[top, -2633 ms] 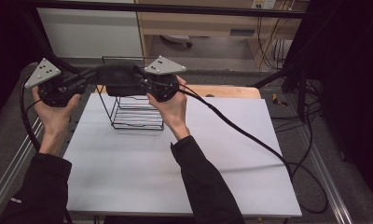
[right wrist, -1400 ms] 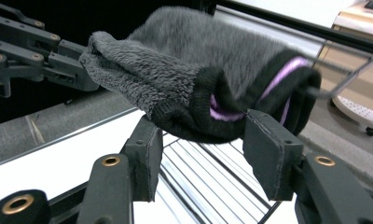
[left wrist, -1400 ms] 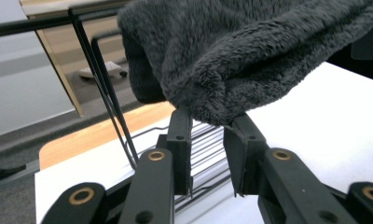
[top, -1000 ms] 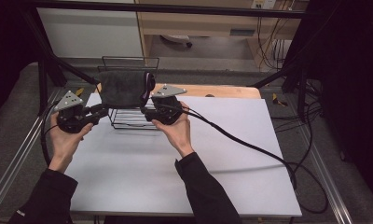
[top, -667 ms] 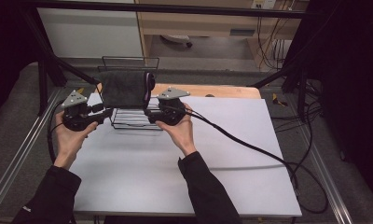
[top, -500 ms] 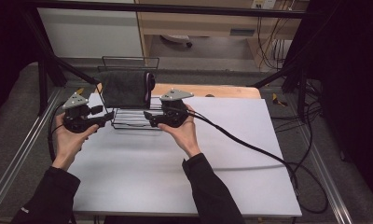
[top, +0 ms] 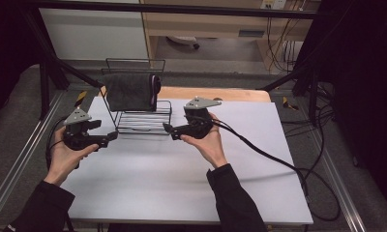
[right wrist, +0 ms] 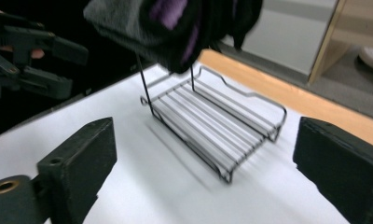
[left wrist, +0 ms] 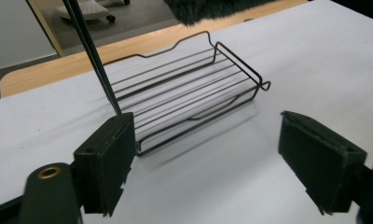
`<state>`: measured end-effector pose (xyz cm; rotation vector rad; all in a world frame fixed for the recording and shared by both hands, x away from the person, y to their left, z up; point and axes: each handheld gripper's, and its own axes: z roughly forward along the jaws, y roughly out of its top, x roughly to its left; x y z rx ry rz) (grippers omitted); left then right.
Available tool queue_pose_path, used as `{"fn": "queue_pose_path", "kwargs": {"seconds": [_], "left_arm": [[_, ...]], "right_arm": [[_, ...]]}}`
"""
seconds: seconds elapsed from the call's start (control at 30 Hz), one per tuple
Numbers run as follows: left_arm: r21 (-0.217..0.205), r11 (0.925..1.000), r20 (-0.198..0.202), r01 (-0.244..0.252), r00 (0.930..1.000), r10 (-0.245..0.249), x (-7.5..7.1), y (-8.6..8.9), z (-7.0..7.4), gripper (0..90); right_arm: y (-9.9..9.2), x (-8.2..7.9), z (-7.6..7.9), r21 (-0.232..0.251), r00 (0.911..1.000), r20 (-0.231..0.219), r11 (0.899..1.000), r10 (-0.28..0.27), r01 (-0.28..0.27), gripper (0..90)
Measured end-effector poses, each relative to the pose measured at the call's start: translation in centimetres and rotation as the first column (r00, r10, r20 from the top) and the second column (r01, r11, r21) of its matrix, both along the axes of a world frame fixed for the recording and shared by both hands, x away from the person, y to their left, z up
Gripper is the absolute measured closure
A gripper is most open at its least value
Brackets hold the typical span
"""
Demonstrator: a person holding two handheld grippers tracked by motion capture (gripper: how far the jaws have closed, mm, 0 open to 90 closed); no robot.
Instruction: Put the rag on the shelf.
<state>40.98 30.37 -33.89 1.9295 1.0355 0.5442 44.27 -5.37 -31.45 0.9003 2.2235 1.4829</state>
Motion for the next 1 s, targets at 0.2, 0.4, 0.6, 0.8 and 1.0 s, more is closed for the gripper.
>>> {"fn": "queue_pose_path", "kwargs": {"seconds": [0.2, 0.4, 0.6, 0.8, 1.0], "left_arm": [[-0.001, 0.9993, -0.025, 0.037, 0.999, -0.037, -1.0, -0.5, -1.8, 10.9], [-0.01, 0.9977, -0.025, 0.067, 0.9974, -0.068, -2.1, -1.3, -3.5, 7.9], [-0.017, 0.9954, -0.037, 0.094, 0.9948, -0.095, -3.2, -2.0, -5.3, 7.8], [-0.028, 0.9938, -0.044, 0.108, 0.9931, -0.109, -3.9, -2.2, -7.2, 8.0], [0.0, 0.9931, -0.065, 0.117, 0.991, -0.117, -4.2, -2.0, -8.7, 8.5]], "right_arm": [[-3.2, -1.2, -1.1, -0.01, 0.9995, -0.018, 1.0, -0.024, 0.024, 2.1], [-7.3, -2.3, -3.1, 0.002, 0.9965, -0.06, 0.998, -0.058, 0.059, 0.7], [-11.2, -3.7, -5.3, 0.011, 0.9925, -0.089, 0.996, -0.084, 0.085, 0.6], [-14.4, -5.2, -7.8, 0.001, 0.9873, -0.123, 0.995, -0.1, 0.101, 0.6], [-17.0, -6.4, -10.2, -0.009, 0.9799, -0.151, 0.991, -0.131, 0.131, 0.7]]}}
